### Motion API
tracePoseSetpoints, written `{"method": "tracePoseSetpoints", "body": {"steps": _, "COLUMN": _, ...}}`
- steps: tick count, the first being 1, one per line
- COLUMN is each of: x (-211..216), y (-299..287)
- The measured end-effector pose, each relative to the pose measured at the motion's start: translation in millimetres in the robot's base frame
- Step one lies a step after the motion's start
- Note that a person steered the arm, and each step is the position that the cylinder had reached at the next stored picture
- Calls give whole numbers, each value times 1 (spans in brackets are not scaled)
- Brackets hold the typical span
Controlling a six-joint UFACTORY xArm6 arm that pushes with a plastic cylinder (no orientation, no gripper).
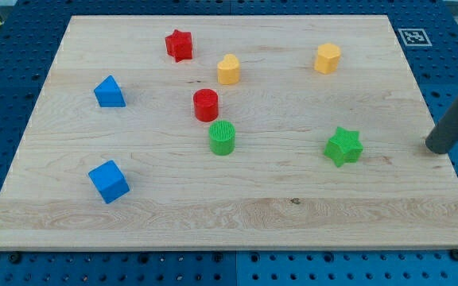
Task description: Place green star to bottom right of green circle
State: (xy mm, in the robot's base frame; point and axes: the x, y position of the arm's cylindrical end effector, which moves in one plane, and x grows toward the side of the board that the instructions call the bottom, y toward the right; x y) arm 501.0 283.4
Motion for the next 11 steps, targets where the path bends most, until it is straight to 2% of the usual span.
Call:
{"method": "tracePoseSetpoints", "body": {"steps": 1, "x": 9, "y": -22}}
{"method": "tracePoseSetpoints", "body": {"steps": 2, "x": -5, "y": -35}}
{"method": "tracePoseSetpoints", "body": {"steps": 4, "x": -17, "y": -98}}
{"method": "tracePoseSetpoints", "body": {"steps": 7, "x": -29, "y": -115}}
{"method": "tracePoseSetpoints", "body": {"steps": 11, "x": 32, "y": -153}}
